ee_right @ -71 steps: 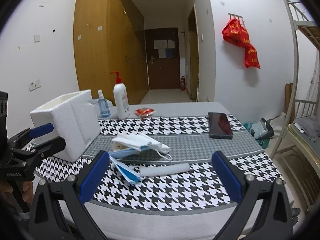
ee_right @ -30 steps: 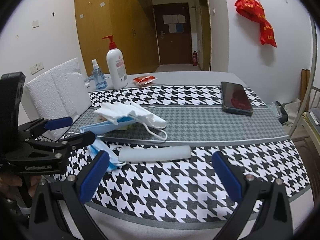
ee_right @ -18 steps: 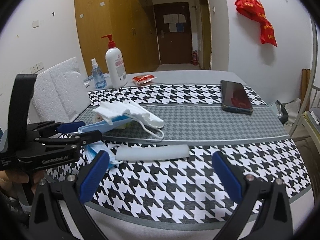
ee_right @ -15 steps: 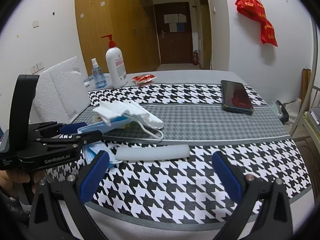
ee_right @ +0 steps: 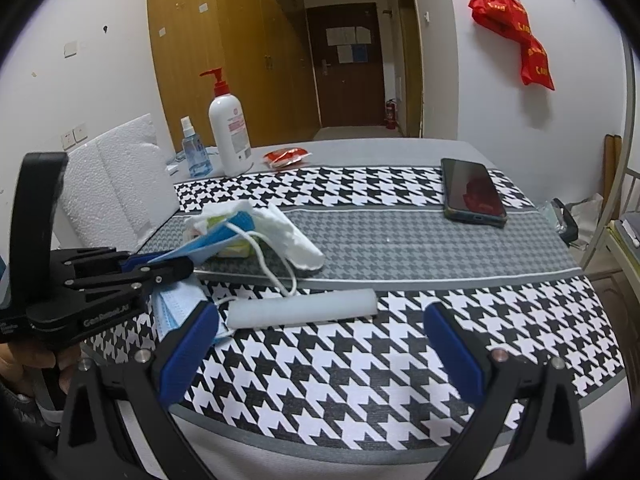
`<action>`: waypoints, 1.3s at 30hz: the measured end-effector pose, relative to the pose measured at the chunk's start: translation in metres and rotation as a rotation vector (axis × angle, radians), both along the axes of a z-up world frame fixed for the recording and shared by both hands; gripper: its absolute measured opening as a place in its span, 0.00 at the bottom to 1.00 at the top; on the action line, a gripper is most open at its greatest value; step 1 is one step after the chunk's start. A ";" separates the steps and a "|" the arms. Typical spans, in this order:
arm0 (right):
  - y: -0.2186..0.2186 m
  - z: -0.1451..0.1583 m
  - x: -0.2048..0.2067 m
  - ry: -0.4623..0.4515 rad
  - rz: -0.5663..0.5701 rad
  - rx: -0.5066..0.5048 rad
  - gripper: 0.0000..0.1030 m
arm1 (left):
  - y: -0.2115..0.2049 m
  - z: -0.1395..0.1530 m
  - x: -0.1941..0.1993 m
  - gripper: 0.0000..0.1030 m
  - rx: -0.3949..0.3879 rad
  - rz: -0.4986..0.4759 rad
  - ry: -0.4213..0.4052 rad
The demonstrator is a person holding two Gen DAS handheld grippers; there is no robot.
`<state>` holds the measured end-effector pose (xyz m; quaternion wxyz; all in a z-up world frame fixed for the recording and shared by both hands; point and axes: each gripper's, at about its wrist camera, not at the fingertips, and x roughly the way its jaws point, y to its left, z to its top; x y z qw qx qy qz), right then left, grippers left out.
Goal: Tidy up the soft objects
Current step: 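Close the left tool on the blue face mask and lift it, then grasp the white folded tissue with the right tool while the left tool holds the blue mask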
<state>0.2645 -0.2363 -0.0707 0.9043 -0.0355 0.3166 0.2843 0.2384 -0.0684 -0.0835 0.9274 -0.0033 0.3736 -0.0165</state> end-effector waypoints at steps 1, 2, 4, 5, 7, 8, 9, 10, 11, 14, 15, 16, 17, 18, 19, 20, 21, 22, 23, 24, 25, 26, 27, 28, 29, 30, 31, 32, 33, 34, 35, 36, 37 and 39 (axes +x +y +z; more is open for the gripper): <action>0.000 0.000 0.000 -0.001 -0.001 0.000 1.00 | 0.000 0.000 -0.001 0.16 0.000 -0.005 0.002; 0.000 0.000 0.000 -0.001 -0.002 -0.001 1.00 | -0.001 0.000 -0.003 0.16 -0.004 -0.007 0.003; -0.001 0.001 -0.001 0.000 -0.002 -0.001 1.00 | 0.000 0.002 -0.007 0.16 -0.014 -0.014 0.002; -0.001 0.001 -0.001 0.001 -0.002 -0.001 1.00 | 0.001 0.002 -0.008 0.16 -0.014 -0.016 -0.001; -0.001 0.001 -0.002 0.001 -0.002 -0.002 1.00 | 0.001 0.005 -0.013 0.16 -0.015 -0.020 -0.010; -0.001 0.002 -0.002 0.001 -0.001 -0.002 1.00 | 0.001 0.007 -0.015 0.16 -0.019 -0.025 -0.012; -0.001 0.002 -0.002 0.001 -0.001 -0.002 1.00 | 0.002 0.007 -0.017 0.16 -0.023 -0.030 -0.015; 0.000 0.002 -0.002 0.001 0.000 -0.003 1.00 | 0.002 0.008 -0.019 0.16 -0.022 -0.032 -0.018; 0.000 0.002 -0.003 0.002 0.001 -0.004 1.00 | 0.002 0.009 -0.022 0.16 -0.021 -0.033 -0.022; 0.002 0.003 -0.005 0.001 0.006 -0.008 1.00 | 0.006 0.011 -0.029 0.16 -0.026 -0.026 -0.026; 0.002 0.003 -0.006 0.002 0.007 -0.009 1.00 | 0.007 0.011 -0.030 0.16 -0.027 -0.023 -0.027; 0.003 0.003 -0.006 0.002 0.010 -0.011 1.00 | 0.009 0.012 -0.032 0.16 -0.029 -0.019 -0.028; 0.004 0.003 -0.006 0.001 0.012 -0.012 1.00 | 0.011 0.012 -0.035 0.16 -0.030 -0.011 -0.029; 0.004 0.004 -0.007 0.001 0.014 -0.013 1.00 | 0.012 0.012 -0.037 0.16 -0.032 -0.008 -0.031; 0.005 0.004 -0.007 0.000 0.017 -0.015 1.00 | 0.014 0.013 -0.038 0.16 -0.033 -0.003 -0.032; 0.006 0.004 -0.008 0.000 0.019 -0.016 1.00 | 0.016 0.013 -0.041 0.16 -0.034 0.004 -0.035; 0.007 0.005 -0.008 0.000 0.023 -0.017 1.00 | 0.018 0.014 -0.043 0.16 -0.037 0.009 -0.038; 0.008 0.005 -0.007 -0.001 0.026 -0.019 1.00 | 0.020 0.014 -0.044 0.16 -0.039 0.014 -0.041; 0.009 0.005 -0.007 -0.002 0.030 -0.020 1.00 | 0.022 0.015 -0.047 0.16 -0.041 0.020 -0.045; 0.010 0.006 -0.007 -0.003 0.034 -0.021 1.00 | 0.024 0.016 -0.048 0.16 -0.041 0.026 -0.049; 0.011 0.006 -0.007 -0.005 0.039 -0.022 1.00 | 0.025 0.017 -0.049 0.16 -0.040 0.032 -0.052; 0.012 0.007 -0.007 -0.006 0.043 -0.023 1.00 | 0.027 0.017 -0.051 0.16 -0.036 0.038 -0.057; 0.014 0.007 -0.006 -0.008 0.048 -0.024 1.00 | 0.028 0.018 -0.052 0.16 -0.034 0.044 -0.060; 0.015 0.008 -0.006 -0.009 0.053 -0.025 1.00 | 0.030 0.018 -0.054 0.16 -0.031 0.053 -0.063; 0.017 0.008 -0.005 -0.010 0.059 -0.026 1.00 | 0.031 0.019 -0.055 0.16 -0.031 0.058 -0.065; 0.019 0.008 -0.004 -0.010 0.064 -0.028 1.00 | 0.033 0.019 -0.057 0.16 -0.030 0.066 -0.067; 0.021 0.008 -0.003 -0.010 0.068 -0.029 1.00 | 0.035 0.020 -0.058 0.16 -0.029 0.074 -0.069; 0.023 0.009 -0.001 -0.010 0.074 -0.027 1.00 | 0.037 0.020 -0.059 0.16 -0.028 0.080 -0.070; 0.024 0.009 0.000 -0.010 0.080 -0.025 1.00 | 0.039 0.021 -0.060 0.16 -0.027 0.088 -0.071; 0.026 0.010 0.002 -0.012 0.086 -0.024 1.00 | 0.041 0.021 -0.061 0.16 -0.026 0.096 -0.072; 0.027 0.010 0.003 -0.013 0.090 -0.025 1.00 | 0.043 0.021 -0.061 0.16 -0.026 0.106 -0.073; 0.029 0.011 0.004 -0.013 0.095 -0.026 1.00 | 0.044 0.021 -0.062 0.16 -0.027 0.112 -0.075; 0.031 0.011 0.006 -0.011 0.102 -0.027 1.00 | 0.046 0.021 -0.063 0.16 -0.028 0.118 -0.076; 0.034 0.011 0.011 -0.001 0.114 -0.023 1.00 | 0.049 0.021 -0.064 0.16 -0.032 0.124 -0.080</action>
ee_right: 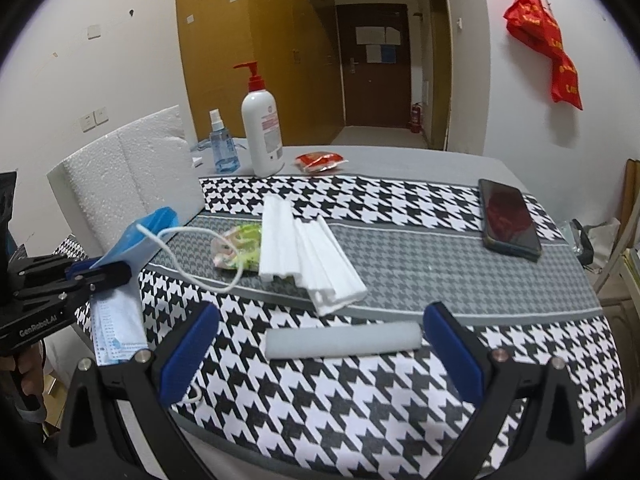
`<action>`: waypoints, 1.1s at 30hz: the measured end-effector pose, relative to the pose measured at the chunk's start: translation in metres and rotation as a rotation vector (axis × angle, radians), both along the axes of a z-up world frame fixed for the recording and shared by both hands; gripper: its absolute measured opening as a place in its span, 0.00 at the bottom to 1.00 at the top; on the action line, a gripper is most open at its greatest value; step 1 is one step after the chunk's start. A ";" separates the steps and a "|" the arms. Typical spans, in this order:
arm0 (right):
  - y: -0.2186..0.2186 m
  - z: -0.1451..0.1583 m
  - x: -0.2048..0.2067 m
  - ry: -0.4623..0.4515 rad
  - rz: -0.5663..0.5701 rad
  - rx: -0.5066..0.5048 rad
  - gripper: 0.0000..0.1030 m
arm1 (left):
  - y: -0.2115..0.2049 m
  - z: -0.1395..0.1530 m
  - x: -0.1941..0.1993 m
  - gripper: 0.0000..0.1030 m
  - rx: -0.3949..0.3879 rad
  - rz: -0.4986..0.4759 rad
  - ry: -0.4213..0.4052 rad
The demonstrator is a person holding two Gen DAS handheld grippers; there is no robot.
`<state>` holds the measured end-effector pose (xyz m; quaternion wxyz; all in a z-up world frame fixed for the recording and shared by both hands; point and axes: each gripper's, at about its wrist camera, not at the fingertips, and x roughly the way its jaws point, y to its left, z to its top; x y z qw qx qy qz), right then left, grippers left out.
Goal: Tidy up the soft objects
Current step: 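Grasp the white folded tissue with the right tool while the left tool holds the blue mask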
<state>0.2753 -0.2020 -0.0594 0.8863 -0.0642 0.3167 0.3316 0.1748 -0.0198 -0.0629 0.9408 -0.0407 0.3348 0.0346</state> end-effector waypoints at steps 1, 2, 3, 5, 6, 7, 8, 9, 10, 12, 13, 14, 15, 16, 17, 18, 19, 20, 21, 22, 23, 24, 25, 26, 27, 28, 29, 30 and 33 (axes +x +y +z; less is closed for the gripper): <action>0.001 0.000 0.001 0.002 0.004 0.002 1.00 | 0.001 0.000 0.000 0.16 -0.002 0.000 -0.002; 0.003 0.000 0.004 0.005 0.008 0.002 1.00 | 0.001 0.000 0.000 0.16 -0.004 -0.001 -0.004; 0.005 0.000 0.006 0.008 0.012 0.000 1.00 | 0.002 0.000 0.000 0.16 -0.007 -0.005 -0.007; 0.008 -0.001 0.010 0.016 0.020 -0.002 1.00 | 0.003 0.000 0.000 0.16 -0.015 -0.005 -0.007; 0.010 -0.001 0.012 0.018 0.025 -0.003 1.00 | 0.004 0.000 -0.001 0.16 -0.016 -0.002 -0.005; 0.013 -0.001 0.013 0.018 0.031 -0.010 1.00 | 0.005 -0.001 -0.001 0.16 -0.017 0.004 -0.005; 0.015 -0.002 0.014 0.018 0.035 -0.015 1.00 | 0.005 -0.001 0.000 0.16 -0.016 0.009 -0.003; 0.016 -0.002 0.016 0.019 0.036 -0.019 1.00 | 0.007 -0.002 0.001 0.16 -0.016 0.013 -0.002; 0.018 -0.002 0.018 0.021 0.039 -0.023 1.00 | 0.008 -0.002 0.002 0.16 -0.017 0.016 0.000; 0.021 -0.003 0.021 0.025 0.047 -0.028 1.00 | 0.009 -0.003 0.003 0.16 -0.014 0.021 0.004; 0.023 -0.004 0.023 0.028 0.050 -0.035 1.00 | 0.008 -0.003 0.004 0.16 -0.013 0.020 0.005; 0.025 -0.005 0.025 0.031 0.052 -0.041 1.00 | 0.008 -0.004 0.005 0.16 -0.012 0.018 0.007; 0.026 -0.006 0.026 0.032 0.053 -0.046 1.00 | 0.008 -0.004 0.005 0.16 -0.011 0.015 0.008; 0.028 -0.007 0.028 0.036 0.057 -0.050 1.00 | 0.007 -0.004 0.007 0.16 -0.011 0.014 0.008; 0.029 -0.008 0.029 0.039 0.059 -0.056 1.00 | 0.006 -0.004 0.008 0.16 -0.010 0.012 0.007; 0.029 -0.009 0.030 0.038 0.060 -0.059 1.00 | 0.006 -0.005 0.008 0.16 -0.010 0.009 0.008; 0.030 -0.009 0.031 0.037 0.061 -0.064 0.99 | 0.006 -0.005 0.009 0.16 -0.008 0.006 0.009; 0.031 -0.010 0.033 0.038 0.061 -0.067 0.98 | 0.006 -0.005 0.010 0.16 -0.009 0.004 0.008; 0.031 -0.010 0.034 0.040 0.060 -0.067 0.96 | 0.006 -0.006 0.010 0.16 -0.010 0.003 0.007; 0.031 -0.011 0.036 0.043 0.059 -0.067 0.94 | 0.007 -0.006 0.011 0.16 -0.011 0.004 0.009; 0.032 -0.011 0.037 0.044 0.057 -0.070 0.93 | 0.007 -0.007 0.011 0.16 -0.011 0.006 0.011; 0.032 -0.012 0.039 0.045 0.054 -0.074 0.89 | 0.008 -0.007 0.012 0.16 -0.011 0.008 0.014; 0.033 -0.013 0.040 0.047 0.052 -0.078 0.84 | 0.009 -0.008 0.012 0.16 -0.013 0.009 0.015; 0.033 -0.014 0.042 0.052 0.056 -0.081 0.82 | 0.009 -0.008 0.013 0.16 -0.013 0.011 0.016; 0.034 -0.015 0.042 0.054 0.058 -0.086 0.77 | 0.010 -0.009 0.013 0.16 -0.014 0.012 0.017; 0.035 -0.016 0.043 0.053 0.059 -0.092 0.73 | 0.010 -0.009 0.013 0.16 -0.015 0.012 0.018; 0.036 -0.018 0.043 0.056 0.064 -0.097 0.70 | 0.010 -0.010 0.014 0.16 -0.016 0.011 0.020; 0.037 -0.019 0.044 0.062 0.070 -0.100 0.66 | 0.010 -0.010 0.014 0.16 -0.016 0.010 0.020; 0.039 -0.021 0.045 0.075 0.082 -0.106 0.53 | 0.010 -0.011 0.016 0.16 -0.016 0.009 0.024</action>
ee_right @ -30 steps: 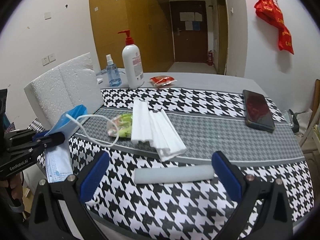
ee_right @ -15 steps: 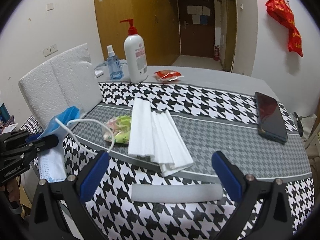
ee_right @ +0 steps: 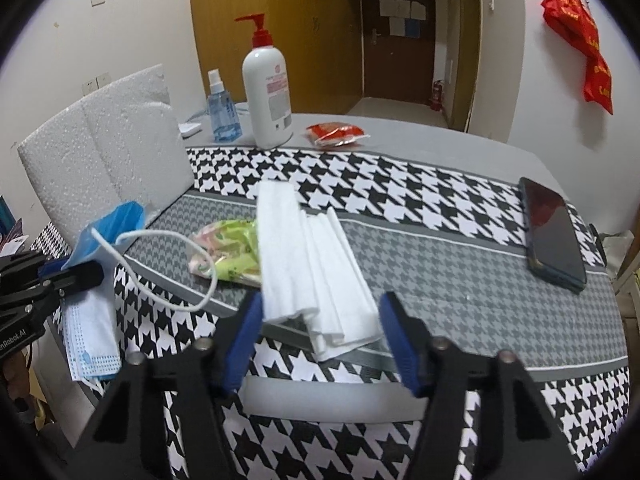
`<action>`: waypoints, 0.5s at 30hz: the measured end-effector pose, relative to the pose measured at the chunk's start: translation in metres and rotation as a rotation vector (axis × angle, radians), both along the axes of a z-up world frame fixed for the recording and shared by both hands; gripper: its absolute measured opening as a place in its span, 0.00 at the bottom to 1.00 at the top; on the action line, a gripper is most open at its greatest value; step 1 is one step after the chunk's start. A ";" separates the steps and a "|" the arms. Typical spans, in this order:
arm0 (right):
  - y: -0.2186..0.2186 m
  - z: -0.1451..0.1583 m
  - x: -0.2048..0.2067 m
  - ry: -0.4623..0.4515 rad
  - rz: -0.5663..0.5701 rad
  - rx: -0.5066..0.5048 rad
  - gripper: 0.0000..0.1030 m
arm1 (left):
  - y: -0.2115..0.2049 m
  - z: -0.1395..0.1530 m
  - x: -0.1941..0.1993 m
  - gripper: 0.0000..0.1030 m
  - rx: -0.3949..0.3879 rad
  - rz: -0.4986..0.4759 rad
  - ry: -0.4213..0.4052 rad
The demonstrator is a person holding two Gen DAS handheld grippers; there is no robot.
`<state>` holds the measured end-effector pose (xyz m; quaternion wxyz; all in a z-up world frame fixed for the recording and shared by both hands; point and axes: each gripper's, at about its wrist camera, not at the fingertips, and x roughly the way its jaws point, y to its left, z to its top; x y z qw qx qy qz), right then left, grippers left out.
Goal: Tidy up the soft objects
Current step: 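Grasp the white folded tissue with the right tool while the left tool holds the blue mask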
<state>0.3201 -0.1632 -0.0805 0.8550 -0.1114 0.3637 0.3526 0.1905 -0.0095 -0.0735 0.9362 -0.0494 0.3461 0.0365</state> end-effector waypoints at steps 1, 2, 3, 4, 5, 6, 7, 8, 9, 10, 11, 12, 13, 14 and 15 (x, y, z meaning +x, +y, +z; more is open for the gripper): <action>0.000 0.000 0.000 0.002 0.001 -0.002 0.52 | 0.000 0.000 0.000 0.16 -0.001 0.000 0.000; 0.000 -0.001 0.001 0.006 0.000 -0.005 0.51 | 0.000 -0.001 0.000 0.16 -0.001 0.000 0.001; 0.001 -0.002 0.002 0.014 0.000 -0.010 0.46 | 0.000 0.000 0.000 0.16 -0.001 0.000 0.002; 0.001 -0.003 0.003 0.023 0.002 -0.012 0.38 | 0.000 -0.001 0.000 0.16 -0.001 0.000 0.003; 0.002 -0.004 0.004 0.030 0.003 -0.014 0.35 | 0.001 -0.002 0.001 0.16 -0.001 0.000 0.003; 0.002 -0.005 0.005 0.037 0.002 -0.016 0.32 | 0.001 -0.002 0.001 0.16 -0.003 0.000 0.003; 0.002 -0.007 0.006 0.050 0.002 -0.020 0.26 | 0.001 -0.002 0.001 0.16 -0.003 -0.001 0.004; 0.003 -0.008 0.008 0.059 0.003 -0.023 0.22 | 0.001 -0.002 0.001 0.16 -0.003 0.000 0.004; 0.003 -0.009 0.009 0.070 0.003 -0.027 0.21 | 0.001 -0.002 0.001 0.16 -0.004 -0.001 0.004; 0.004 -0.011 0.011 0.086 0.003 -0.030 0.21 | 0.001 -0.003 0.002 0.16 -0.005 -0.002 0.004; 0.004 -0.013 0.014 0.104 0.001 -0.028 0.20 | 0.001 -0.003 0.002 0.16 -0.007 -0.002 0.004; 0.004 -0.013 0.015 0.102 -0.001 -0.030 0.17 | 0.002 -0.003 0.002 0.16 -0.009 -0.002 0.005; 0.004 -0.013 0.014 0.098 -0.004 -0.037 0.16 | 0.002 -0.004 0.002 0.16 -0.009 -0.004 0.006; 0.005 -0.013 0.014 0.095 -0.004 -0.042 0.16 | 0.001 -0.004 0.002 0.16 -0.010 -0.004 0.008; 0.006 -0.013 0.014 0.092 -0.003 -0.046 0.14 | 0.002 -0.004 0.002 0.16 -0.012 -0.006 0.007</action>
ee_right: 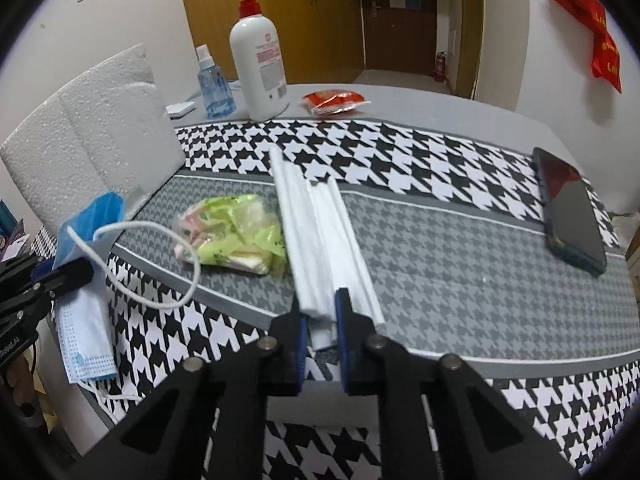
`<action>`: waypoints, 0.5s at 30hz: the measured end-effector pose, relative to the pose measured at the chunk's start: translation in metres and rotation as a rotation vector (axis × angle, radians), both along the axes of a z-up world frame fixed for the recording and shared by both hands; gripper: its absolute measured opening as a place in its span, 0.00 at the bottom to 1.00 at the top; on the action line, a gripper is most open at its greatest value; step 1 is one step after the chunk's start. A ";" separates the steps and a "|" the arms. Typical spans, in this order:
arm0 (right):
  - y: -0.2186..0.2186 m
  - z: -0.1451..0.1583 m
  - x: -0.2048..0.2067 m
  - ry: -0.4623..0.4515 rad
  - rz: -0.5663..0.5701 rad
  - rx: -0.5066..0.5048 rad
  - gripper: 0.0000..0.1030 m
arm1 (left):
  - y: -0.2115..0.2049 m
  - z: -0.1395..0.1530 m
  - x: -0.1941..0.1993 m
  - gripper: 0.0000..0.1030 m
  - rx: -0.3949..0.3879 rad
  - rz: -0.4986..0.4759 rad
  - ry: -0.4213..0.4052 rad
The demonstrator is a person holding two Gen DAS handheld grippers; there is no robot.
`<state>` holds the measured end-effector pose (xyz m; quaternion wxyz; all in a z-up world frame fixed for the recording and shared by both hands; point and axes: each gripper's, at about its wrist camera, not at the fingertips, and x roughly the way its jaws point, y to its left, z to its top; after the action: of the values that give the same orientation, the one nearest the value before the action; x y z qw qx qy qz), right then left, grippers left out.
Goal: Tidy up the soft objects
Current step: 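Grasp the white folded tissue with the right tool while the left tool holds the blue mask, then carry the white tissue and blue mask over the white foam box with both tools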
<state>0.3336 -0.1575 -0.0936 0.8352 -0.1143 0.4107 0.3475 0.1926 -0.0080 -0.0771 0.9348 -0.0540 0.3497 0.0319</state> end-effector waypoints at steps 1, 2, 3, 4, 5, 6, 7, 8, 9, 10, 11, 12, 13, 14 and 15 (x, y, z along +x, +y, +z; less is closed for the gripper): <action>0.000 0.000 0.001 0.000 -0.003 -0.001 0.10 | 0.000 0.000 0.000 0.16 -0.002 -0.002 -0.001; -0.001 0.000 0.001 0.003 -0.008 0.003 0.09 | 0.000 0.001 0.000 0.16 -0.002 -0.005 -0.003; -0.002 0.000 0.003 0.011 -0.011 0.012 0.08 | -0.001 0.002 0.000 0.16 -0.002 -0.007 -0.006; -0.004 0.000 0.004 0.017 -0.018 0.020 0.07 | -0.001 0.003 -0.001 0.16 -0.001 -0.009 -0.008; -0.005 0.000 0.004 0.013 -0.027 0.021 0.07 | -0.001 0.004 -0.001 0.16 0.001 -0.009 -0.011; -0.007 0.002 0.003 0.006 -0.033 0.026 0.06 | -0.001 0.006 -0.002 0.16 0.004 -0.007 -0.014; -0.009 0.004 0.002 -0.001 -0.036 0.034 0.06 | -0.001 0.007 -0.002 0.16 0.005 -0.006 -0.017; -0.010 0.006 0.000 -0.009 -0.038 0.043 0.07 | -0.001 0.008 -0.003 0.16 0.006 -0.006 -0.020; -0.012 0.008 -0.001 -0.017 -0.039 0.045 0.07 | -0.001 0.010 -0.004 0.16 0.007 -0.006 -0.024; -0.014 0.012 -0.003 -0.026 -0.042 0.055 0.07 | -0.002 0.011 -0.005 0.16 0.008 -0.006 -0.027; -0.015 0.015 -0.005 -0.034 -0.044 0.061 0.07 | -0.002 0.012 -0.005 0.16 0.009 -0.007 -0.031; -0.017 0.018 -0.007 -0.041 -0.045 0.069 0.07 | -0.003 0.013 -0.006 0.16 0.009 -0.008 -0.035; -0.018 0.021 -0.009 -0.047 -0.045 0.074 0.07 | -0.003 0.015 -0.008 0.16 0.011 -0.009 -0.038; -0.019 0.023 -0.011 -0.052 -0.046 0.078 0.07 | -0.004 0.016 -0.009 0.16 0.012 -0.010 -0.041; -0.021 0.025 -0.013 -0.057 -0.049 0.082 0.07 | -0.005 0.017 -0.010 0.16 0.013 -0.011 -0.043</action>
<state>0.3207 -0.1784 -0.0684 0.8588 -0.0799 0.3748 0.3401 0.1824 -0.0127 -0.0603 0.9426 -0.0464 0.3294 0.0277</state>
